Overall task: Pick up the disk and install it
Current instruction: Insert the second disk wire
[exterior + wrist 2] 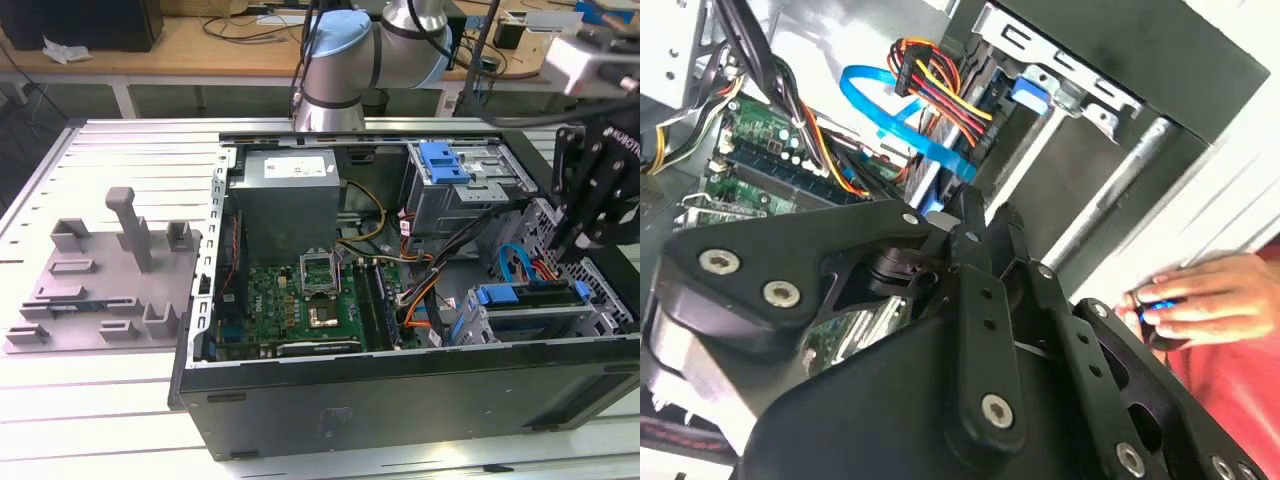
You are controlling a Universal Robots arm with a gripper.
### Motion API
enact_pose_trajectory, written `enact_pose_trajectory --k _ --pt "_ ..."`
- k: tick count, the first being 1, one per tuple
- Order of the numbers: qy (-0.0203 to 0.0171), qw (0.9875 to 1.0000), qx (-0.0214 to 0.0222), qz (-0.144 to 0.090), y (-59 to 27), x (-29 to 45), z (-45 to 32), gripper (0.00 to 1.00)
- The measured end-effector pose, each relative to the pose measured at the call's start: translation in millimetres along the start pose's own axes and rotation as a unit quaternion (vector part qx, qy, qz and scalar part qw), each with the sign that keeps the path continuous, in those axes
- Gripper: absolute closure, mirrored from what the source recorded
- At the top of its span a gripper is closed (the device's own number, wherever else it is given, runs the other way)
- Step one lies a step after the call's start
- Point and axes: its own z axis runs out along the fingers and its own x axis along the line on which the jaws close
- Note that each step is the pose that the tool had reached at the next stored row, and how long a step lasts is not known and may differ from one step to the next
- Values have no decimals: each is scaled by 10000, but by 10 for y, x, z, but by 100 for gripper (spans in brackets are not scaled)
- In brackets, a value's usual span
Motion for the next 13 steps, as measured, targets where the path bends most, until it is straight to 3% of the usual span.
enact_pose_trajectory --k 3,13 --pt "47 10000 0 2 9 10 -128 76" --pt "56 10000 0 2 11 11 -137 78"
